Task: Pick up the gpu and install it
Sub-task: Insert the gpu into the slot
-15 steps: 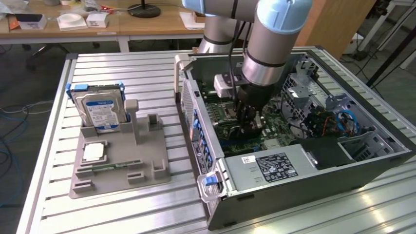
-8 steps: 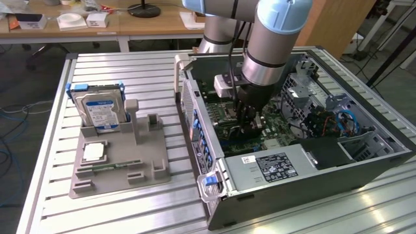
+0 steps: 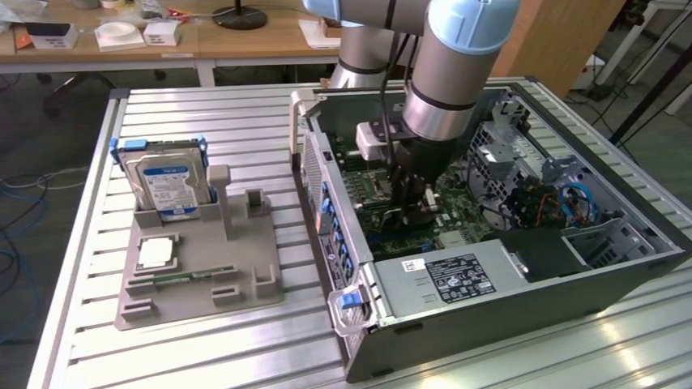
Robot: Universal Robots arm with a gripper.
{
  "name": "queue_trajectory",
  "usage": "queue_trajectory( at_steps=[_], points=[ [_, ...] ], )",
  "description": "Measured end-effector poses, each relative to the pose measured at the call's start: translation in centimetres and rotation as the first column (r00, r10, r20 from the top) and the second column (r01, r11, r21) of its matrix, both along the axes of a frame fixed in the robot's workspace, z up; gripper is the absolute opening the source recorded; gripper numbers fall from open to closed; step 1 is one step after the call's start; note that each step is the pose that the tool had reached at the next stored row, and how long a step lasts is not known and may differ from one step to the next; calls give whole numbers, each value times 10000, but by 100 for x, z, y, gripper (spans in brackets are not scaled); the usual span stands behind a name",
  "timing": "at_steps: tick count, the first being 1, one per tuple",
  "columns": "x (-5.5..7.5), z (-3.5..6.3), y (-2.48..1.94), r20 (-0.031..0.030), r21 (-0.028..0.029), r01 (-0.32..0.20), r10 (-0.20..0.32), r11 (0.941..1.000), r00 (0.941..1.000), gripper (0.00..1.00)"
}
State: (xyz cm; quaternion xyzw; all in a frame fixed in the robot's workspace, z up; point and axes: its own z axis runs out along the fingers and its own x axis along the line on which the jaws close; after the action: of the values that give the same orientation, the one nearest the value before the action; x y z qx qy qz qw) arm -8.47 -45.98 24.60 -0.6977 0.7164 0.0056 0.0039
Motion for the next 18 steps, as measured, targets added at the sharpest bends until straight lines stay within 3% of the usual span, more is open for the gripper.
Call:
queue_trajectory(
  at_steps=[1,6,11,16,18],
  points=[
    [0,5,0,0,0,0,0,10000,10000,45],
    [-1,37,-1,-1,-2,-2,2,10000,10000,45],
    [-2,253,0,-1,-10,-1,1,10000,10000,44],
    [-3,477,0,-1,-49,0,0,10000,10000,20],
    [-2,485,0,0,-60,0,0,10000,10000,14]
  ],
)
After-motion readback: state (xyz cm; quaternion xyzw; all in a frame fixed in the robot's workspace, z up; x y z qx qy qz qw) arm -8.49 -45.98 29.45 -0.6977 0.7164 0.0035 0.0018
